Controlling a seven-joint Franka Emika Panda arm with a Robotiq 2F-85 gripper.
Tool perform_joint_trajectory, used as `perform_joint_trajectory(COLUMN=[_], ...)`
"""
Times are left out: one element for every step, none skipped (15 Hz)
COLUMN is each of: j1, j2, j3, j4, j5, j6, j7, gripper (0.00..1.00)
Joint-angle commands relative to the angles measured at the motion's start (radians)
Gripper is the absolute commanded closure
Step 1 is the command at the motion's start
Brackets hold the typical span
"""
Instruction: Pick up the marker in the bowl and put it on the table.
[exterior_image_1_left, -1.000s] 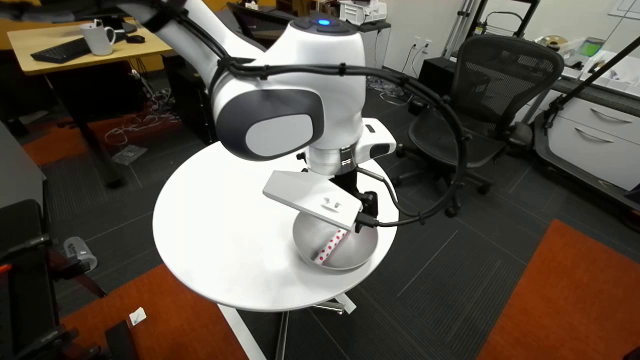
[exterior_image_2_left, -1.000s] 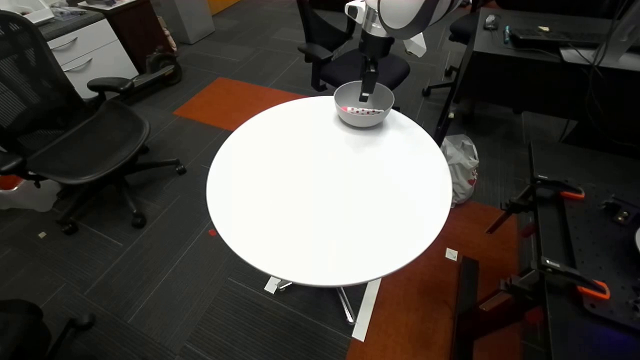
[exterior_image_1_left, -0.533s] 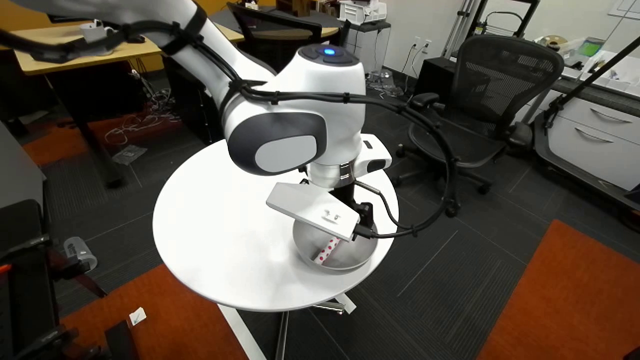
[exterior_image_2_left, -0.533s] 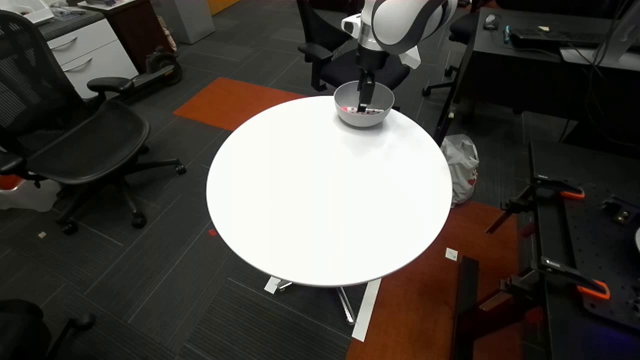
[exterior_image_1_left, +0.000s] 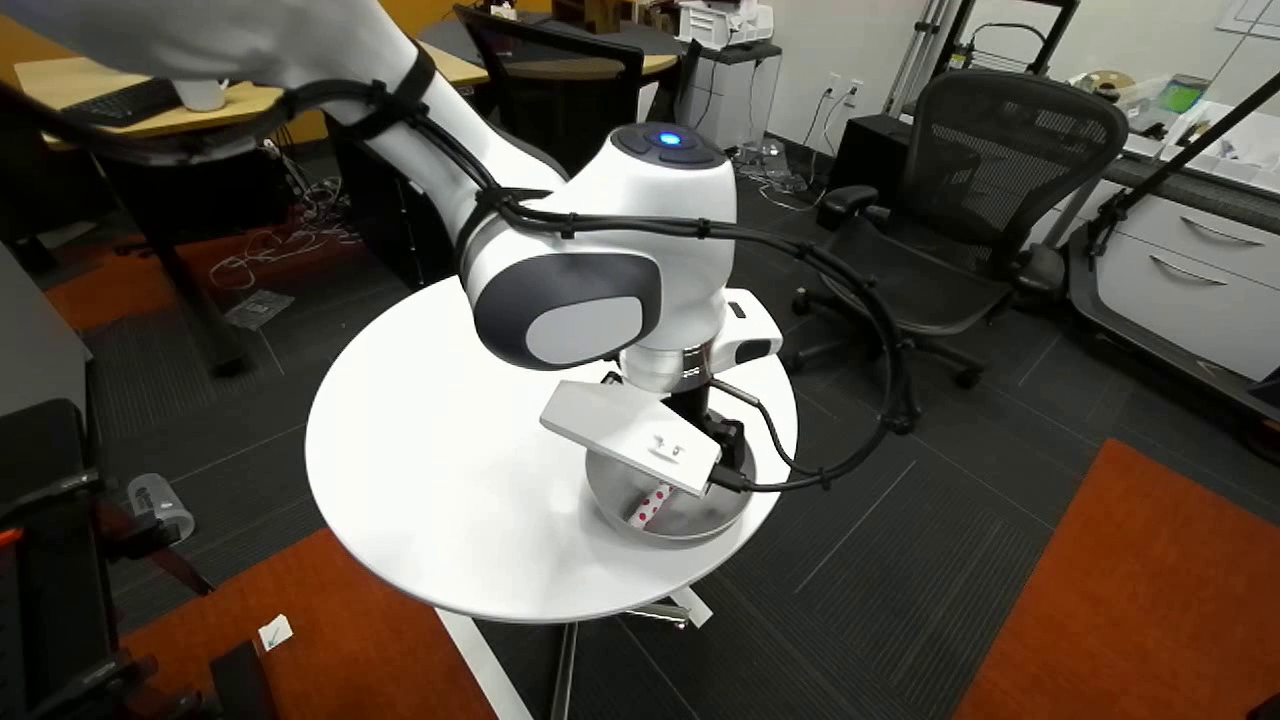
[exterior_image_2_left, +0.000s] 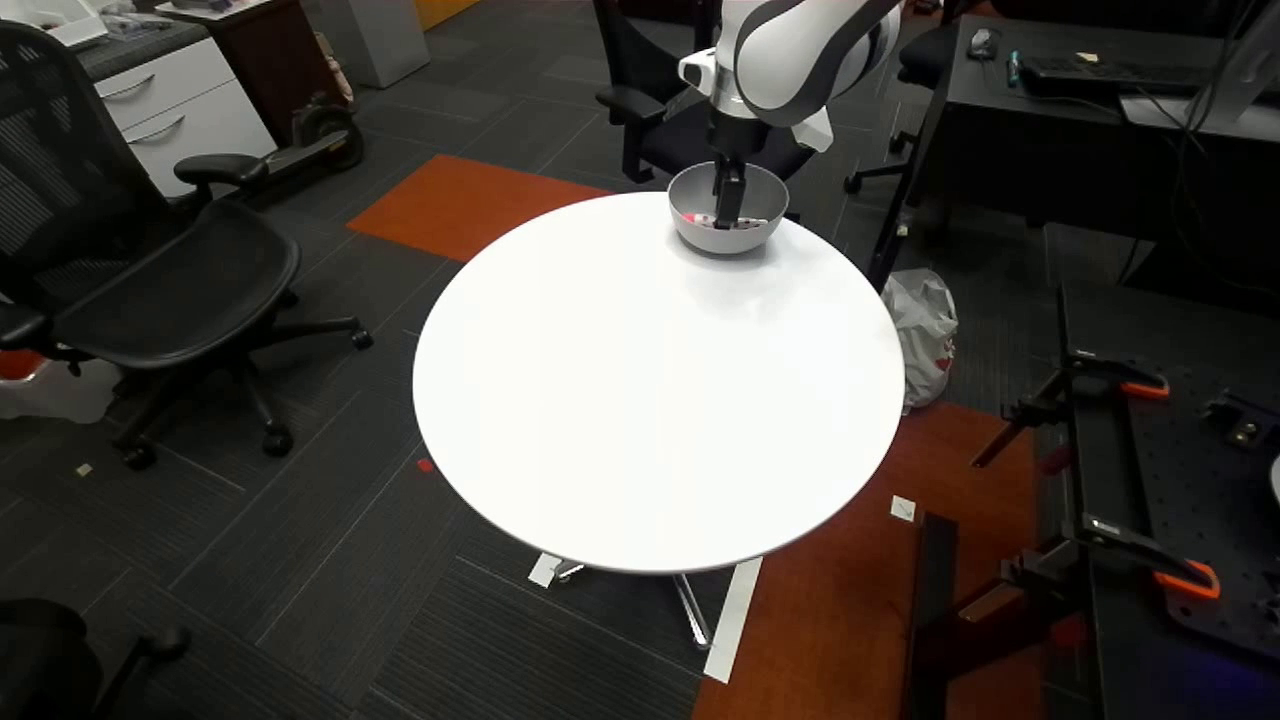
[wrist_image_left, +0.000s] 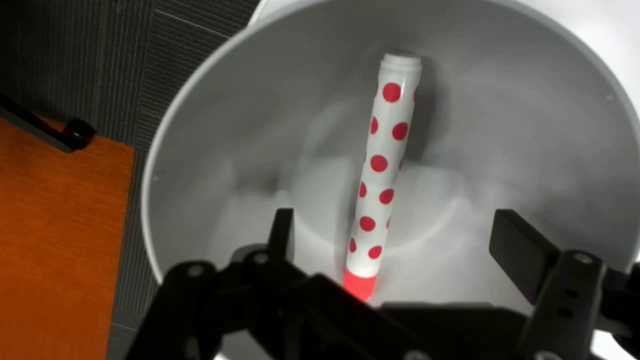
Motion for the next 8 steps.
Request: perform_joint_trajectory(j1=[-0.018,-0.019,-0.021,-0.021,-0.022,-0.024,-0.025,-0.027], j2=[0.027,0.032,0.038,0.043,0.048,0.053,0.057,0.061], j3=[0.015,0.016,0.016,0.016,0.016,0.017,0.016,0.017], j4=[0.05,0.056,0.063,0.068,0.072,0.076,0.08,0.085], j5=[-0.01,-0.009,-0.008,-0.008,-0.008,-0.007,-0.007,-0.007], j6=[-0.049,-0.052,-0.056,-0.059,-0.063,-0.065,-0.067,-0.069], j7=[-0.011,-0.009,-0.01,-0.01,-0.01,-0.01,-0.01,-0.01], gripper=[0.22,0.28,0.34,0.44,0.51,0.58,0.66,0.73])
